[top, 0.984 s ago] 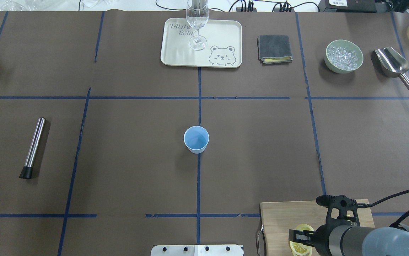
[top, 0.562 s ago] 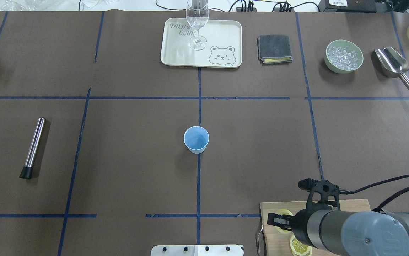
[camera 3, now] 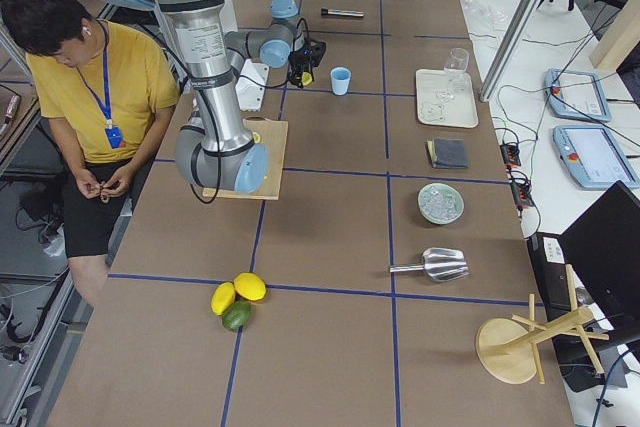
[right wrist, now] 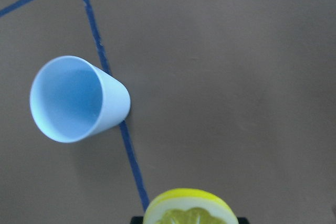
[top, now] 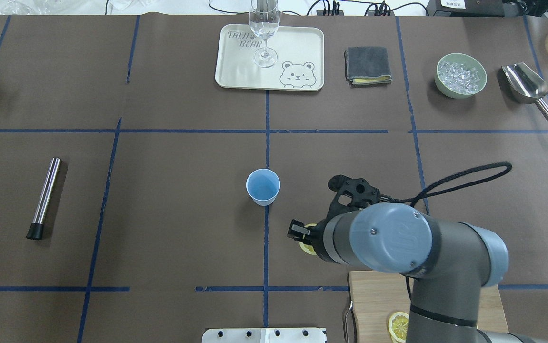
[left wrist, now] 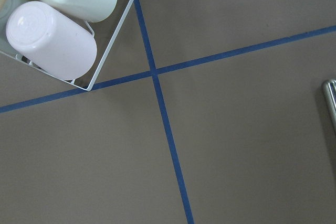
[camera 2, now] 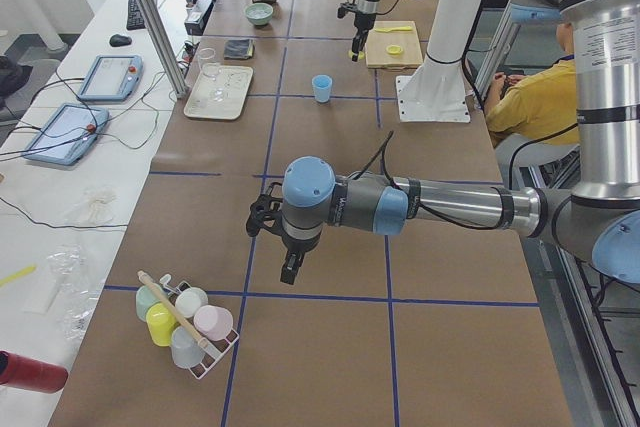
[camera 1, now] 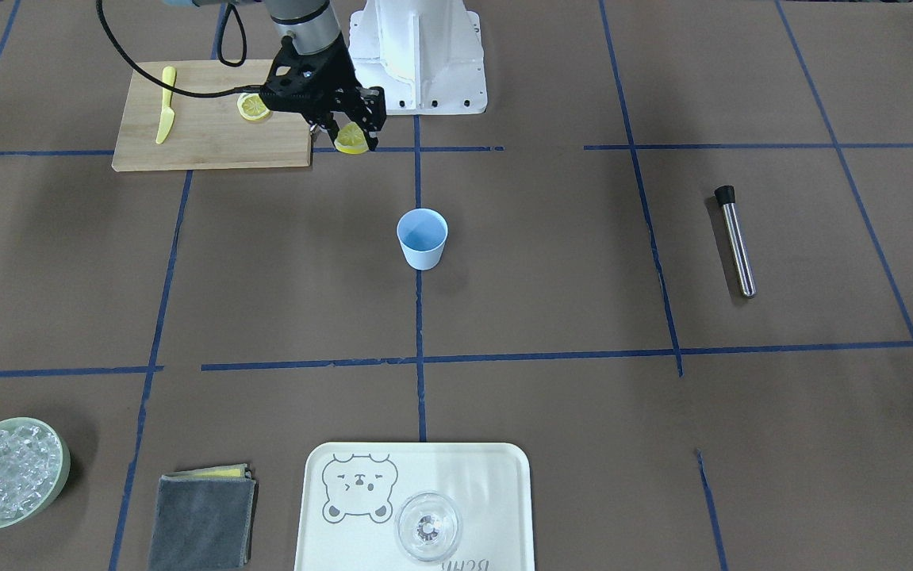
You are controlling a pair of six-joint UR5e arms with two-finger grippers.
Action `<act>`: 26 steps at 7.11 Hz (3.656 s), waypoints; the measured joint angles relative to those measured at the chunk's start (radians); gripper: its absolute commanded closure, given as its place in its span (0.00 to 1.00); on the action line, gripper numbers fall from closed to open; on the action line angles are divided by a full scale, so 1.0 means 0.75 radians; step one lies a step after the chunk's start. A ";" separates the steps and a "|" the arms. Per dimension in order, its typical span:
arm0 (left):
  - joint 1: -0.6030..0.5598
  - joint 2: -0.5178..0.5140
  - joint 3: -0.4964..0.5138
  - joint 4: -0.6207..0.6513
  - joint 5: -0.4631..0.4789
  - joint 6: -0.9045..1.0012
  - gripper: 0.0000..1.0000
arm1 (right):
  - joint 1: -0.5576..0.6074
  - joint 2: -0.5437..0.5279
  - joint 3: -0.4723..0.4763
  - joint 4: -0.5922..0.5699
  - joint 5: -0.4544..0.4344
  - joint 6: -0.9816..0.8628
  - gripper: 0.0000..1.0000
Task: Squeeze lemon into cup
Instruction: 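Carry the lemon slice with the right gripper to the blue cup, then lower the lemon slice into the blue cup and open the right gripper, then raise the right gripper away from the cup while the left arm enters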
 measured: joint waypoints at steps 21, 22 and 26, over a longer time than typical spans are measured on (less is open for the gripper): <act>0.008 -0.001 0.032 -0.036 -0.100 -0.006 0.00 | 0.211 0.292 -0.386 0.073 0.176 0.009 0.00; 0.042 -0.002 0.048 -0.089 -0.139 -0.018 0.00 | 0.273 0.196 -0.279 0.069 0.279 -0.016 0.00; 0.448 -0.098 0.154 -0.509 -0.080 -0.556 0.00 | 0.392 -0.165 0.062 0.071 0.424 -0.194 0.00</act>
